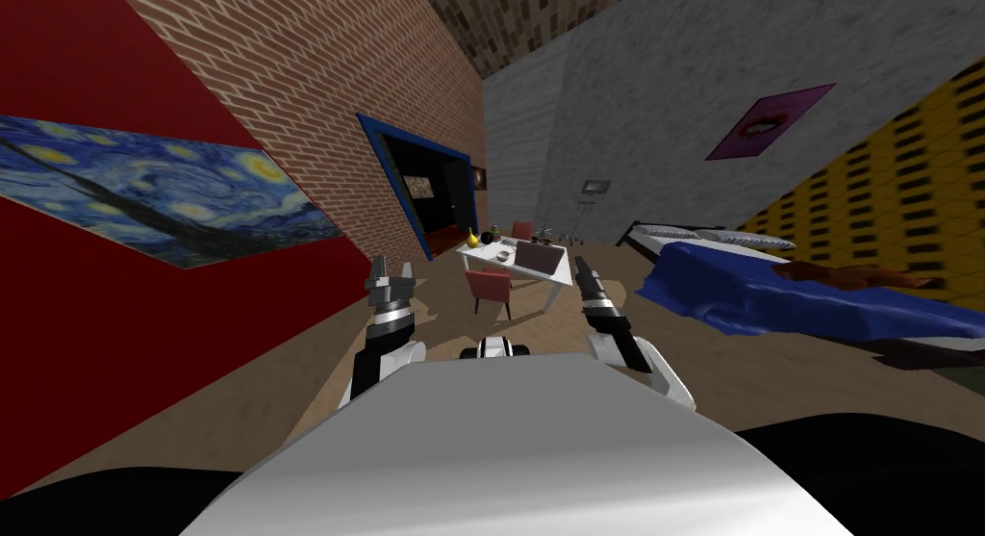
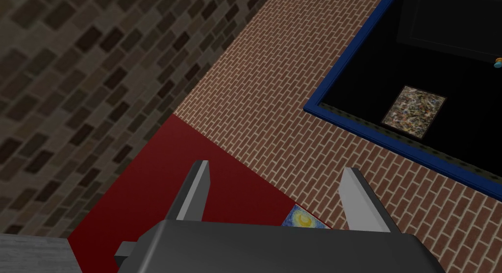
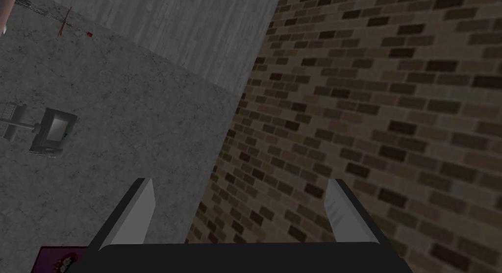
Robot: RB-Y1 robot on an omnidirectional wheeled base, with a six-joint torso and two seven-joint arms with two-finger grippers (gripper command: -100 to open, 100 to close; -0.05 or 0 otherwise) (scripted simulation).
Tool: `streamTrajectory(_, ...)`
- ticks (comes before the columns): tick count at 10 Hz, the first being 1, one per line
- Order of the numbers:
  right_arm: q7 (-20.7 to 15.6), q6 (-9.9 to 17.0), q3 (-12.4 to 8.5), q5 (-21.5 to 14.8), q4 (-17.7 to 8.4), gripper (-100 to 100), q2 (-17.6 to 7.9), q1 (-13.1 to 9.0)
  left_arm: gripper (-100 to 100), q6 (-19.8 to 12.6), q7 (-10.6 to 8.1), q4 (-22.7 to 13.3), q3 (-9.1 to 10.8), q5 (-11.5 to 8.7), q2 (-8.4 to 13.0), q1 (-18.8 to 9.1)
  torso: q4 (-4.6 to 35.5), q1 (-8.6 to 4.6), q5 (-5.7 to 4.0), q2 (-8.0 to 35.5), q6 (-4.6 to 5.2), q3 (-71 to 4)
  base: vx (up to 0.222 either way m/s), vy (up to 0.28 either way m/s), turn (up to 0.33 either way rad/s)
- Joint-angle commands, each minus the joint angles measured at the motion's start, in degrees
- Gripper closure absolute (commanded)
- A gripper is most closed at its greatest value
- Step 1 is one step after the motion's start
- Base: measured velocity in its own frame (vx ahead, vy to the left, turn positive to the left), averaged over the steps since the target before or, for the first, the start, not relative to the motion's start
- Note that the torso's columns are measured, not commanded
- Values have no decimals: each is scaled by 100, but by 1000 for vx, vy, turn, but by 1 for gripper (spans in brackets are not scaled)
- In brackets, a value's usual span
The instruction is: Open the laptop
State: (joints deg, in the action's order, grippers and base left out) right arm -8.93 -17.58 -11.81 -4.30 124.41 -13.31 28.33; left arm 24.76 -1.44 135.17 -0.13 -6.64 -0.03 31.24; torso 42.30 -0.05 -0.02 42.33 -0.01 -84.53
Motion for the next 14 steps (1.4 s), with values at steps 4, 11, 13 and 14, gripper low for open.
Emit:
streamTrajectory(4, -845, 258, -733, -337, -496, -100, -388, 7, 0, 0, 0, 0, 1, 0, 1, 0, -2, -6, -1, -7, 2, -5, 28, 86, 92)
streamTrajectory(11, -1892, 614, -1608, -783, -1130, -100, -735, -27, 0, 0, 0, 0, 1, 0, 0, 1, 0, -4, 0, 3, 2, 2, 48, 98, 128)
streamTrajectory(13, -2194, 712, -1824, -903, -1302, -100, -805, -44, 0, 0, 0, 0, 1, 0, 1, 1, -1, -5, 0, 0, 3, -1, 38, 67, 146)
streamTrajectory(14, -2275, 712, -1824, -903, -1302, -100, -805, -44, 0, 0, 0, 0, 1, 0, 1, 0, -2, 5, 2, -8, -3, -5, 49, 61, 82)
